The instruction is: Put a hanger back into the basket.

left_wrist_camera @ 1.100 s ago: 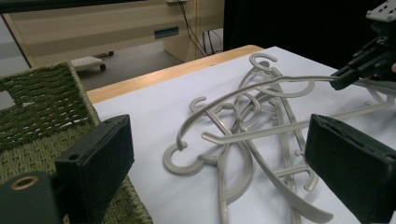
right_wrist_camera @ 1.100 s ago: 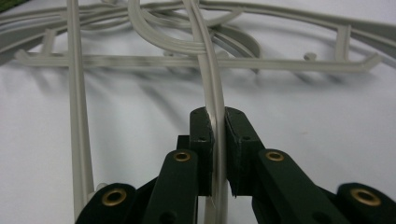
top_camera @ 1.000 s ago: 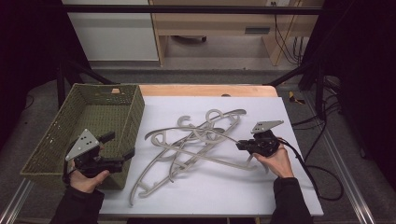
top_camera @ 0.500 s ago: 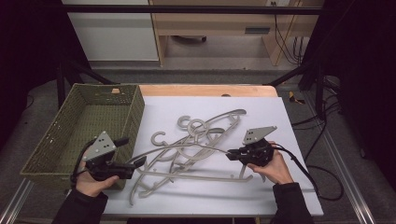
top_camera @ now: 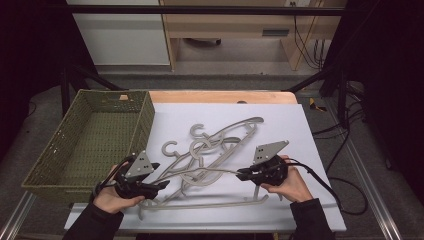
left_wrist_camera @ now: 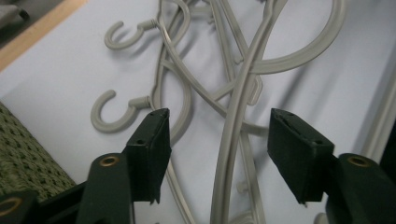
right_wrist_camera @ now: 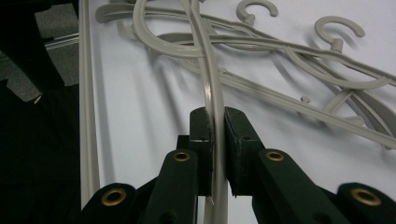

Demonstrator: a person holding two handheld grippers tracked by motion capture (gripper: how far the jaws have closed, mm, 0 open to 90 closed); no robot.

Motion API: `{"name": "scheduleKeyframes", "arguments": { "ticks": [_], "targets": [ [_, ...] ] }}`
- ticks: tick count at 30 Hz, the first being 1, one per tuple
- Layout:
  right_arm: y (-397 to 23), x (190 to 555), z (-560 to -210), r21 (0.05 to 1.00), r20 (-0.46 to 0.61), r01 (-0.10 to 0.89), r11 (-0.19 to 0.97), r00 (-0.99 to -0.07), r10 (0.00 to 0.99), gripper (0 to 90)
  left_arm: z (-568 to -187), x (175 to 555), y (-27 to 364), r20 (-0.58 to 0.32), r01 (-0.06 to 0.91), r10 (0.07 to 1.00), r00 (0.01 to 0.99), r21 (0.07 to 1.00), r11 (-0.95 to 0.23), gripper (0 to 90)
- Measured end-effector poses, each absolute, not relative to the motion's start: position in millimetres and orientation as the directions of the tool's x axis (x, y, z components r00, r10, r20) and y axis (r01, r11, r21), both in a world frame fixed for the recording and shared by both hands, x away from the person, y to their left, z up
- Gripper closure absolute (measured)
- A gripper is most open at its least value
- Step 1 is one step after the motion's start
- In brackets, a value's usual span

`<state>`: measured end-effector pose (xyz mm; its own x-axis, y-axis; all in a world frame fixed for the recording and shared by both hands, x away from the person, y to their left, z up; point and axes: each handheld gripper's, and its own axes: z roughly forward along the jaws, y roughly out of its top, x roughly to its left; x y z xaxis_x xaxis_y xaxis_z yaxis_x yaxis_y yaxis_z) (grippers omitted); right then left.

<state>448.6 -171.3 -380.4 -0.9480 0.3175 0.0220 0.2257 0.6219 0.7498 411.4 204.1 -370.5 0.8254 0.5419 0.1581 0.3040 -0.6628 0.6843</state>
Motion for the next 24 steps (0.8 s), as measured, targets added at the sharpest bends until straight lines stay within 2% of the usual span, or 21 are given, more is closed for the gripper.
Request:
{"name": "scheduleKeyframes", "arguments": {
  "ticks": [6, 14, 19, 24],
  "targets": [
    [-167, 445, -378, 0.748, 0.018, 0.205, 0.631, -0.957, 0.29, 82.4, -379, 412, 193, 0.178, 0.287, 0.488, 0.855, 0.621, -0.729, 52.6],
    [-164, 444, -379, 0.74, 0.016, 0.197, 0.643, -0.961, 0.276, 82.3, -387, 410, 183, 0.193, 0.27, 0.46, 0.867, 0.593, -0.758, 76.1],
    [-163, 445, -380, 0.738, 0.017, 0.193, 0.647, -0.963, 0.268, 82.0, -389, 407, 181, 0.215, 0.254, 0.45, 0.867, 0.586, -0.769, 79.3],
    [-165, 446, -380, 0.751, -0.007, 0.194, 0.631, -0.954, 0.301, 78.7, -385, 404, 181, 0.214, 0.245, 0.445, 0.87, 0.594, -0.766, 80.5]
  ]
}}
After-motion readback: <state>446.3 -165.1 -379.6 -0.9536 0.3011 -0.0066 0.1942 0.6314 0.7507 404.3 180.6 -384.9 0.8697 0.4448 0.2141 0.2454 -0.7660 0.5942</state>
